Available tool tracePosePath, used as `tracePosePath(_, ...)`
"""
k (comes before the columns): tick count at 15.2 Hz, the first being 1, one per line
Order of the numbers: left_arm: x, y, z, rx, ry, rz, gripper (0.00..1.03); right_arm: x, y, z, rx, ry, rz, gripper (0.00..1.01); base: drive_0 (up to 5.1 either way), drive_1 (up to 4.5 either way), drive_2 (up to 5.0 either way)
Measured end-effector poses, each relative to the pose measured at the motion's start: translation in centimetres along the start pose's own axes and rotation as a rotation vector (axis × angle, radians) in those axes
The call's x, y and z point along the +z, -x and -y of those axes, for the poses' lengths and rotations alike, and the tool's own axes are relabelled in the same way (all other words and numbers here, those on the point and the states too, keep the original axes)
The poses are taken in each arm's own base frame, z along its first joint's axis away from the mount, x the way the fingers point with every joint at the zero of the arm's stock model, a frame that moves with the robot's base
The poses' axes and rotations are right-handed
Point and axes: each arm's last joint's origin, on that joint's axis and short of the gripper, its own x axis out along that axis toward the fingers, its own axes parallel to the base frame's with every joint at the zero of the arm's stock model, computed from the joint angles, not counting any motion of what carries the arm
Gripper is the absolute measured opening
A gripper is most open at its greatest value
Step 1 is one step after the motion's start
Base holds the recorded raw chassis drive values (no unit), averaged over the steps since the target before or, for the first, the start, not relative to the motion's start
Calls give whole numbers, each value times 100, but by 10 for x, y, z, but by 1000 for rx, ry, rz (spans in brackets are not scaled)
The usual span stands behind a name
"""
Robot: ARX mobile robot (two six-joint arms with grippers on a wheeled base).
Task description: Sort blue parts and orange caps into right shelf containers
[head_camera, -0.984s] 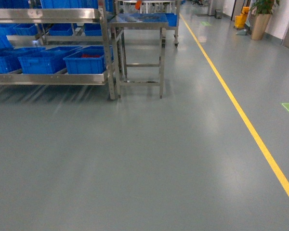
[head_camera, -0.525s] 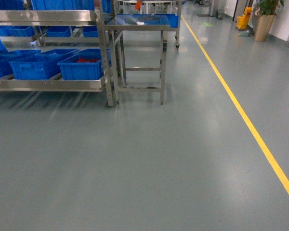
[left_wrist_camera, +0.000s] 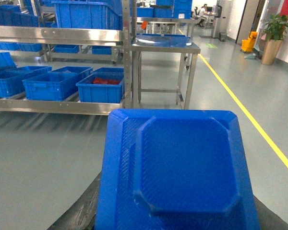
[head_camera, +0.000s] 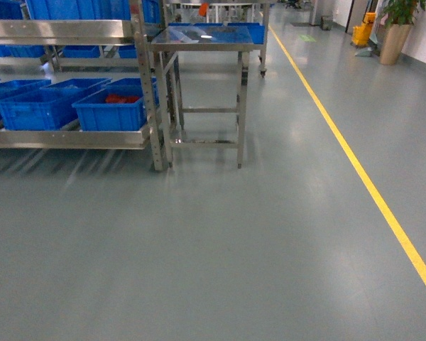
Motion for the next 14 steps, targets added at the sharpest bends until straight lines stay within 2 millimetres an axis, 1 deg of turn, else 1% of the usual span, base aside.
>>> tracePosePath(14, 0, 0, 0, 0, 0, -1, 42, 0, 0, 0, 0, 0, -3, 44, 3, 435, -429)
